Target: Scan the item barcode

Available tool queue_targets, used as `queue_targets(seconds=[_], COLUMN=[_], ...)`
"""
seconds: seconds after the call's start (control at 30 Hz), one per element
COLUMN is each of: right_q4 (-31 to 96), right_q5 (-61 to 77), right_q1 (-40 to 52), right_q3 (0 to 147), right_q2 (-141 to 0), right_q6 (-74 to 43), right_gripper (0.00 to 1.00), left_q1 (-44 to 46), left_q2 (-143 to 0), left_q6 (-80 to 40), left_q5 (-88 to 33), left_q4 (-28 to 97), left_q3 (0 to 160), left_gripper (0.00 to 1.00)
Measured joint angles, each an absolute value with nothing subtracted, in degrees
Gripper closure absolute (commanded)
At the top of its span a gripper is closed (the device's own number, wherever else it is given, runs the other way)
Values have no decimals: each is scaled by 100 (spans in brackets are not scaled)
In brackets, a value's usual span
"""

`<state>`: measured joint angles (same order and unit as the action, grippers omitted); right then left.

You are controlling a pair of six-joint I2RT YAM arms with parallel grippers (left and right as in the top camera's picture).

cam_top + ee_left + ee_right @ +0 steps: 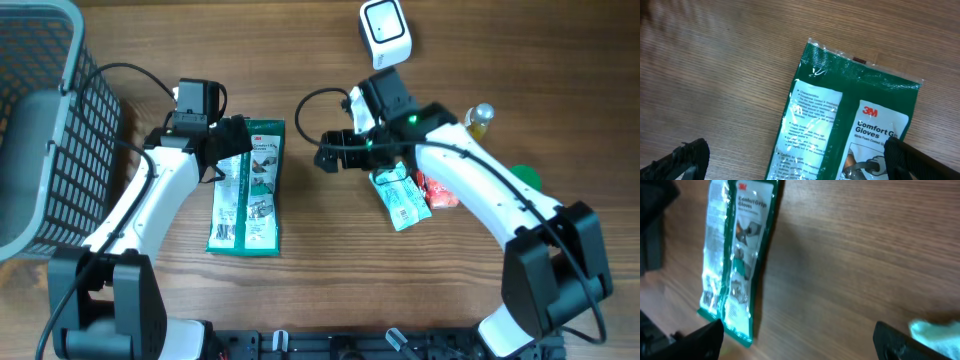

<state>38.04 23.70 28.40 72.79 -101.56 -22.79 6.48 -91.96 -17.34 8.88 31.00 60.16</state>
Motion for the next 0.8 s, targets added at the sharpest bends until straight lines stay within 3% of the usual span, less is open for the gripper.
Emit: queue_targets(seconds=[0.1, 0.13, 0.17, 0.23, 0.6, 0.8], right_q4=[2543, 2200, 2071, 1710, 1529, 1540], right_q5=[2421, 2440, 2445, 2429, 1772, 1754], right_q1=[3009, 3074, 3105, 3181, 3186, 3186], right_q3=[6622, 6431, 6353, 6073, 5767, 5767], right_q2=[-10162, -10162, -10162, -10162, -10162, -10162], right_q6=[-2554, -2637, -2727, -2827, -2978, -2978], right_gripper=[9, 9, 9, 9, 7, 8], left_q1=[648, 648, 650, 648, 648, 644], left_q2=[-9192, -9192, -9192, -9194, -9839, -10320], left_q6=[-2182, -2272, -2290, -2112, -1415, -1398], left_q5=[609, 473, 333, 228, 740, -462], left_q4=[2733, 2810, 2952, 3197, 4123, 4421], left_q3=[6005, 6005, 6001, 6001, 6001, 6001], left_gripper=[0, 9, 21, 65, 67, 76])
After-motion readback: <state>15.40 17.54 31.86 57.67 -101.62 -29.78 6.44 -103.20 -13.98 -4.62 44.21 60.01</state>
